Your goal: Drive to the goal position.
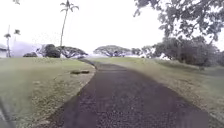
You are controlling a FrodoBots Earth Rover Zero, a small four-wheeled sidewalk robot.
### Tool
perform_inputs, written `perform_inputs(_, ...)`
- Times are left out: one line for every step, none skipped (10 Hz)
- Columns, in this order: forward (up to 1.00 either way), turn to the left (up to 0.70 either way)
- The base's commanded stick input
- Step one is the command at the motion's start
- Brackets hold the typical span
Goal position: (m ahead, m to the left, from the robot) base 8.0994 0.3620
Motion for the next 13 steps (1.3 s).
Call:
perform_inputs(0.7, 0.0)
perform_inputs(0.7, 0.0)
perform_inputs(0.7, 0.0)
perform_inputs(0.7, 0.0)
perform_inputs(0.7, 0.0)
perform_inputs(0.7, 0.0)
perform_inputs(0.7, 0.0)
perform_inputs(0.7, 0.0)
perform_inputs(0.7, 0.0)
perform_inputs(0.7, 0.0)
perform_inputs(0.7, 0.0)
perform_inputs(0.7, 0.0)
perform_inputs(0.7, 0.0)
